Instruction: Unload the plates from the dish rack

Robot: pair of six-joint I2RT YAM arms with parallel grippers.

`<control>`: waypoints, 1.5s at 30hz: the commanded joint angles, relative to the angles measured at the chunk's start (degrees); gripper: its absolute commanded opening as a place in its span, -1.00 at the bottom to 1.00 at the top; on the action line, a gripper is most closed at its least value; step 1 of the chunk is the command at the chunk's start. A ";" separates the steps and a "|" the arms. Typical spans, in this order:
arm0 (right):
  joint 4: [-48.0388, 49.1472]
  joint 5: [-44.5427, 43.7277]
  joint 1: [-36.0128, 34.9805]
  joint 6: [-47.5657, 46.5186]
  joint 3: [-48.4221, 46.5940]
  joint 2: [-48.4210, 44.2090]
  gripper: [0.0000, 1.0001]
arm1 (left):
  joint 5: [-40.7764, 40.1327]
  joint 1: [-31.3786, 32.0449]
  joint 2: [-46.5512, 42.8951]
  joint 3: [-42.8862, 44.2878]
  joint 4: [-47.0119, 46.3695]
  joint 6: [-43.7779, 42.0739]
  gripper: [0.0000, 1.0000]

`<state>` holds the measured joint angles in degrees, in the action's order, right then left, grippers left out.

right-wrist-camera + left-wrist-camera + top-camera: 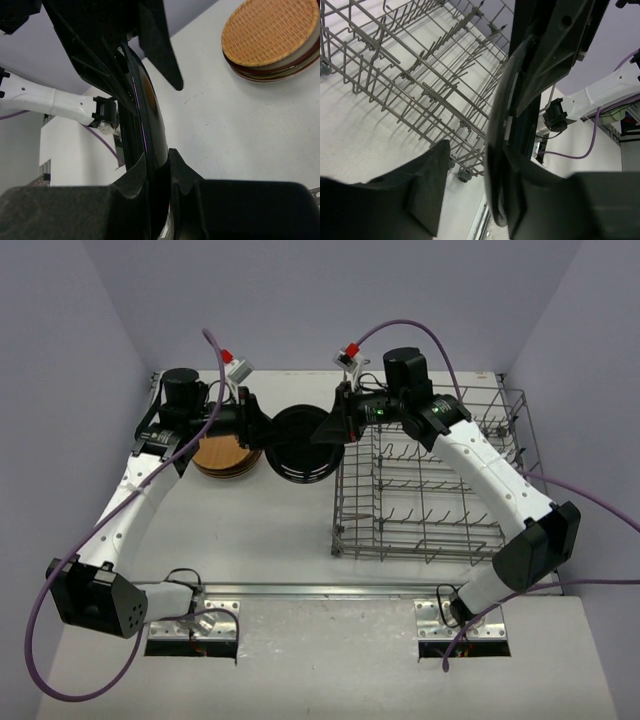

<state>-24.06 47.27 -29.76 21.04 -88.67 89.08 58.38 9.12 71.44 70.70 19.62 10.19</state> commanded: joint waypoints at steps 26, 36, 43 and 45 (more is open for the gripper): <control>-1.26 -19.13 11.38 -1.18 10.42 -14.63 0.97 | -10.91 -31.57 31.80 9.78 4.65 0.27 -1.00; -2.06 -20.29 11.47 -1.45 8.06 -12.07 0.98 | -16.48 -33.12 35.15 11.04 7.99 -3.87 -0.25; -3.39 -23.13 11.39 -2.80 5.45 -11.02 0.97 | -21.80 -33.21 30.90 14.13 9.39 -7.07 0.56; -4.11 -26.14 11.39 -4.32 4.89 -11.36 0.98 | -24.64 -33.20 29.04 16.21 10.75 -9.14 0.58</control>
<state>-28.28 25.81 -18.50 19.64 -80.00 78.48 39.08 -23.70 106.53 80.90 29.91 5.69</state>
